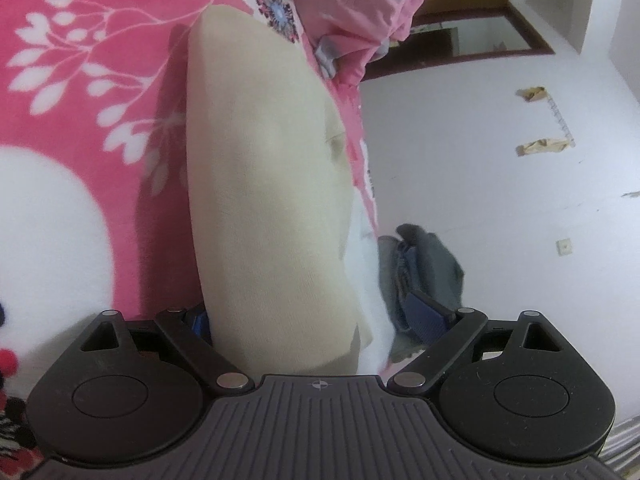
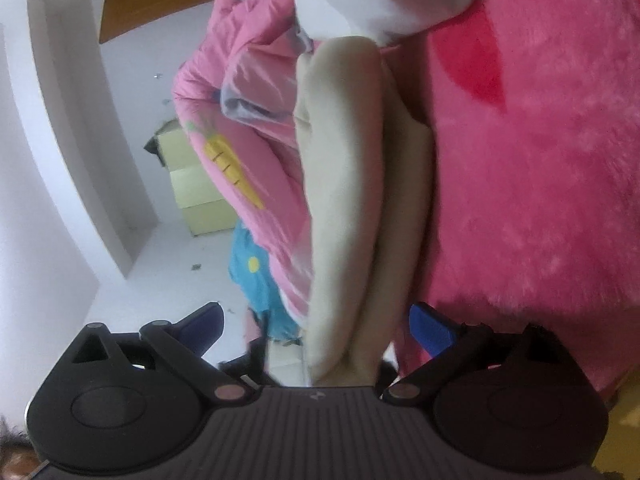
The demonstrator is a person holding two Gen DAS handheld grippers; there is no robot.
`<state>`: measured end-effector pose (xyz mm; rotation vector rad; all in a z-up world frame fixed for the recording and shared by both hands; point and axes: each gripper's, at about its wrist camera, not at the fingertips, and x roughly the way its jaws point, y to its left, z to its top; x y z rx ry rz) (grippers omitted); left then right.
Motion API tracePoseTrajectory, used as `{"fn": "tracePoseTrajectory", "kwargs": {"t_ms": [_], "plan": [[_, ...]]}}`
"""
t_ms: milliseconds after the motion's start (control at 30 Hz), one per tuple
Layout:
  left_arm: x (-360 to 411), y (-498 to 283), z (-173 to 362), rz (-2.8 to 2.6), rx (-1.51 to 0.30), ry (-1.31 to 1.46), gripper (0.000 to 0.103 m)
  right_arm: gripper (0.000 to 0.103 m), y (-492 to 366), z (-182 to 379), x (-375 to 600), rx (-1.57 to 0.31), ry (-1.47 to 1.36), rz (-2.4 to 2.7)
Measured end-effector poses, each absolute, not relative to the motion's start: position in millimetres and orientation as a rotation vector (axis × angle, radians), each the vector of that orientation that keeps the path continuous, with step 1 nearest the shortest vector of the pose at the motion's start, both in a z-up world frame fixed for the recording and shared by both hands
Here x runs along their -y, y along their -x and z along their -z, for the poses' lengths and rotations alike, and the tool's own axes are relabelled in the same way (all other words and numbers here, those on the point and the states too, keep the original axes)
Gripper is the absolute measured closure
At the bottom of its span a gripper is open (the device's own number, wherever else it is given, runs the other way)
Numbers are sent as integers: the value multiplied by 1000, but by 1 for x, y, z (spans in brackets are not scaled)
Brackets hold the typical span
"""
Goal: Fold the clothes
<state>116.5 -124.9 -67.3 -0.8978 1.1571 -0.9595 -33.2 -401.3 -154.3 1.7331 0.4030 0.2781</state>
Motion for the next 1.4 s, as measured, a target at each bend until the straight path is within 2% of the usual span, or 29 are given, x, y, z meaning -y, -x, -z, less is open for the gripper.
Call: {"fn": "tracePoseTrajectory", "kwargs": {"t_ms": [167,533,700,767,833,933,1033,1100,1200,1267,1333,1400], "plan": [[128,-116,63,961,-1143,881,11,0,18,154,404,-451,-1759,-235],[134,-118,49,996,-1100,914,11,0,7,167,392,-427,-1994,-342],[135,-120,53,1006,-1110,929,11,1,-8,174,389,-425,-2009,-313],[134,-121,57,1013,-1117,937,11,6,-8,172,395,-398,-1986,-288],[133,-122,61,1019,-1124,940,13,18,-4,169,402,-395,-1950,-249],[131,-121,65,1018,-1132,915,19,27,4,172,409,-384,-1944,-215],[133,-118,68,989,-1135,842,25,30,4,175,407,-377,-1928,-199],[135,-115,70,960,-1136,770,35,30,1,175,403,-372,-1899,-188],[136,-111,72,937,-1123,702,42,29,-4,164,396,-396,-1804,-160],[133,-109,71,937,-1110,704,44,33,-8,155,391,-421,-1734,-144],[129,-109,69,942,-1100,703,46,52,-11,148,386,-454,-1667,-119],[124,-109,65,949,-1081,704,47,60,-17,142,381,-470,-1638,-113]]}}
